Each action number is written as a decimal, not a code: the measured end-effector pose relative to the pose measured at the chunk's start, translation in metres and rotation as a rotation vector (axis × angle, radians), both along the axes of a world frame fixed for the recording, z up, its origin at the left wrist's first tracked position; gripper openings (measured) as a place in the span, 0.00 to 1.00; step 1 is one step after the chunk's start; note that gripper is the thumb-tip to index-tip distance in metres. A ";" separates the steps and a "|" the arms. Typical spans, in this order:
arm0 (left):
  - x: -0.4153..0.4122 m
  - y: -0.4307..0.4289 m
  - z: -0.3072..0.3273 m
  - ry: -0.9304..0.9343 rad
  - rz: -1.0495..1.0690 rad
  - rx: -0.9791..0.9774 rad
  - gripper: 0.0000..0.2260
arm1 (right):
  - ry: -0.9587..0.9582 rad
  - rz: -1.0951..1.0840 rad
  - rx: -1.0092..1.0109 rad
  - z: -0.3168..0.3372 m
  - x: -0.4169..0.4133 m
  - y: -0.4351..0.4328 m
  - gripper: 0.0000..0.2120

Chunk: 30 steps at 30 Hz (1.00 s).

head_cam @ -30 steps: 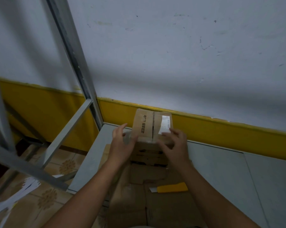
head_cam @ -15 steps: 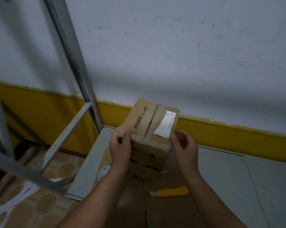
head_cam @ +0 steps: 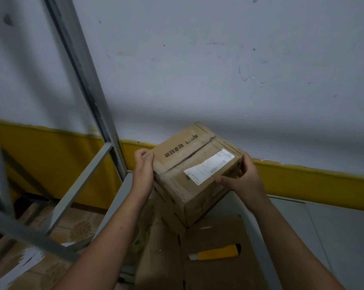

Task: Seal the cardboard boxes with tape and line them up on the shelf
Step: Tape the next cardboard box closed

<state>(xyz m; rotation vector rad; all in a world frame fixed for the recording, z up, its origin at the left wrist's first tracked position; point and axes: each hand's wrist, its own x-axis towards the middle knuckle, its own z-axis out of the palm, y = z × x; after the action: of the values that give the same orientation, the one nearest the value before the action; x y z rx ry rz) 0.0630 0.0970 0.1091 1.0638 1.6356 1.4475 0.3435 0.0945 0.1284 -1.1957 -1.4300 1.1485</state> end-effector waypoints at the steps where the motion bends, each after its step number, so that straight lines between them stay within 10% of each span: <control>1: 0.002 0.003 0.001 0.047 -0.001 -0.034 0.17 | 0.005 -0.037 0.032 -0.001 -0.002 -0.004 0.51; 7: 0.010 -0.017 0.001 0.007 -0.070 -0.239 0.51 | -0.015 -0.194 0.117 -0.018 -0.013 -0.035 0.45; 12: 0.032 -0.055 -0.002 -0.043 -0.203 -0.063 0.32 | -0.047 -0.337 0.154 -0.028 -0.022 -0.056 0.41; 17: 0.028 -0.072 0.004 -0.121 -0.116 -0.021 0.44 | -0.012 -0.307 0.160 -0.037 -0.030 -0.071 0.32; 24: -0.014 -0.047 0.004 -0.085 -0.045 -0.010 0.27 | 0.130 -0.230 0.006 -0.040 -0.024 -0.052 0.10; 30: -0.039 -0.007 0.007 -0.079 -0.192 -0.079 0.22 | 0.047 -0.012 -0.187 -0.034 -0.006 -0.017 0.60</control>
<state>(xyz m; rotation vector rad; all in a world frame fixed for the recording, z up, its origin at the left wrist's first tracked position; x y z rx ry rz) 0.0242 0.0904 0.1164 1.0744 1.4798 1.2735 0.3374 0.0775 0.0948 -1.2957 -1.3006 1.3165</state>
